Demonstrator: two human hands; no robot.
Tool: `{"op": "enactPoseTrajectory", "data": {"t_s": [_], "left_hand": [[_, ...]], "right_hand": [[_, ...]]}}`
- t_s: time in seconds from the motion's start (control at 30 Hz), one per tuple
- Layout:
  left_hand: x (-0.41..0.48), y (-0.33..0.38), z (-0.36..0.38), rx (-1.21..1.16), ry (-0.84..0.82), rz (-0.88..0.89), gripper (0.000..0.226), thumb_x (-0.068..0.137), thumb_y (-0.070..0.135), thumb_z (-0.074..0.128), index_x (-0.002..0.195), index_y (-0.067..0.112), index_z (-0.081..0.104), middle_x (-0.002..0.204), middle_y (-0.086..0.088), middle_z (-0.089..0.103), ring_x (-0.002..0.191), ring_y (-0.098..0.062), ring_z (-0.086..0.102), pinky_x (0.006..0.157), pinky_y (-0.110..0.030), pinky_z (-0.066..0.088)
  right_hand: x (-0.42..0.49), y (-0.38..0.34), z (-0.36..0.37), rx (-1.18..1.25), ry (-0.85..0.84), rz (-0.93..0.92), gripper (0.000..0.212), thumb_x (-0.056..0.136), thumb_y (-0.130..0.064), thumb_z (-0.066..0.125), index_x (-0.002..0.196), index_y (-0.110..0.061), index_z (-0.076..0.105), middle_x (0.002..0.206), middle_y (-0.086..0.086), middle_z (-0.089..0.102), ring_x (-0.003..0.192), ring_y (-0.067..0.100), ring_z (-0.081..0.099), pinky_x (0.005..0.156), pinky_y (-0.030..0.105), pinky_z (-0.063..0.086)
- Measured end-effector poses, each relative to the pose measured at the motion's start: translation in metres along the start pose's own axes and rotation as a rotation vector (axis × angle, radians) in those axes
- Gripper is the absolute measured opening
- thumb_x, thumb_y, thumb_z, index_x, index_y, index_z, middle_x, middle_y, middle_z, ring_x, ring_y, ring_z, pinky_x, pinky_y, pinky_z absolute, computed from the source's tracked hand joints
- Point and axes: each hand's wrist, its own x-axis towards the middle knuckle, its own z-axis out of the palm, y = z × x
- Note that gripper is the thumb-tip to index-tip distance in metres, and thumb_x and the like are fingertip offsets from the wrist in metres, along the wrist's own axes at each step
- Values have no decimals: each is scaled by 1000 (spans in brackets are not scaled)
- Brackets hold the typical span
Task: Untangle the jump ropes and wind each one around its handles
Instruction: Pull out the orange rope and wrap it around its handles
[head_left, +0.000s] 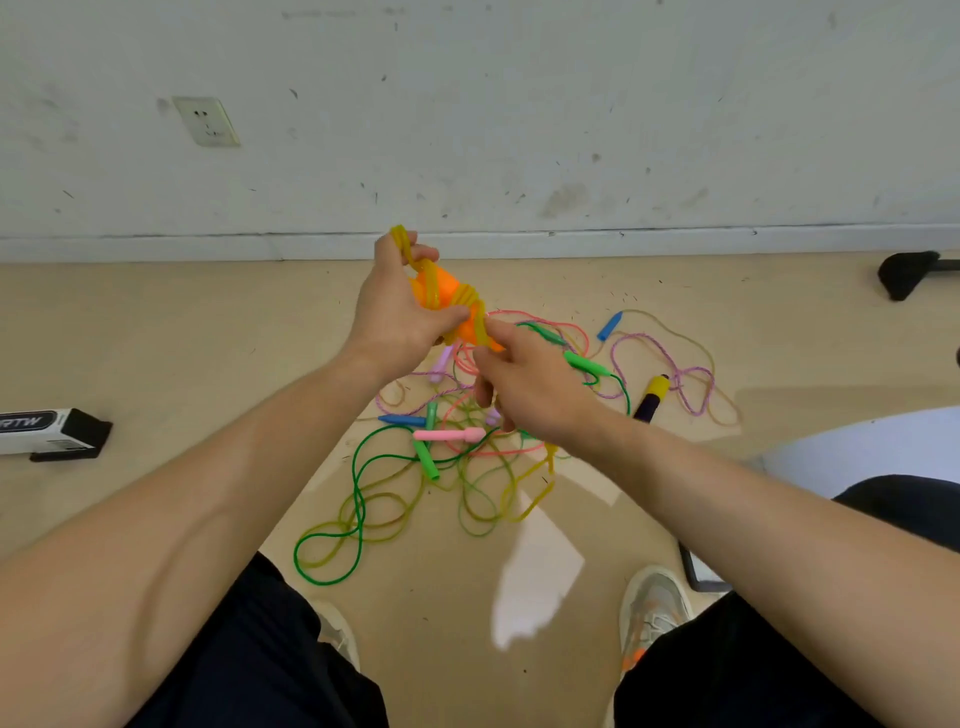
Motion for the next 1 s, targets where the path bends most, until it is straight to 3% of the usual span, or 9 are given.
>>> {"op": "enactPoseTrajectory", "data": {"t_s": [0.07,0.17,0.4,0.53,0.63,0.73,0.83,0.93,1.0], "left_hand": [[-7,0,8,-283,40,-158,77,76,5,84,135,13,36,131,4,52,114,-21,62,69,-44,62],[-12,5,13,-504,70,-328,67,81,3,80,132,10,37,134,-2,52,107,-22,66,62,-39,62],[-16,5,16,-458,121,-414,83,67,14,92,128,12,36,131,-1,51,96,-20,69,63,-38,62],[-9,9,11,-451,163,-439,82,68,10,91,130,8,38,129,-2,53,88,-18,71,58,-36,62],[-1,14,5,-537,180,-471,75,72,6,88,129,6,39,125,-5,54,68,-14,74,55,-34,60],[5,16,-7,-647,141,-524,70,76,6,84,131,3,40,112,-8,58,64,-12,72,56,-33,61],[5,17,-16,-662,-22,-560,62,80,5,79,133,-6,48,98,-9,65,67,-15,73,53,-29,59],[2,18,-21,-617,-153,-527,46,80,4,78,117,7,50,106,-7,65,73,-17,74,53,-31,60],[0,19,-23,-519,-253,-488,56,73,5,81,120,6,51,118,-5,65,77,-19,74,52,-33,60]], "right_hand": [[0,7,9,-370,105,-159,27,105,-21,40,130,-16,46,82,8,62,72,27,56,62,39,43],[-1,9,14,-660,157,-203,49,103,-18,42,150,-16,26,96,10,62,83,32,58,60,36,32],[-1,9,14,-1013,84,-216,86,93,-29,60,157,-9,5,116,12,60,96,35,62,59,37,31],[-3,17,20,-733,168,-284,53,99,-27,53,147,-15,34,108,9,60,91,37,60,61,40,39],[-4,27,22,-358,178,-186,22,106,-29,40,111,-15,57,80,-1,59,72,26,56,61,40,40],[4,41,10,-306,72,-77,39,106,-39,38,76,-19,55,65,-8,54,61,13,50,58,32,32],[17,49,-14,-306,16,-40,48,103,-49,42,64,-20,43,61,2,47,56,13,41,57,32,29],[26,52,-36,-401,-18,31,57,94,-62,49,61,-19,34,58,3,35,52,14,34,55,34,24],[30,51,-47,-451,-22,12,57,90,-59,59,59,-19,33,57,-1,31,51,14,29,55,34,21]]}}
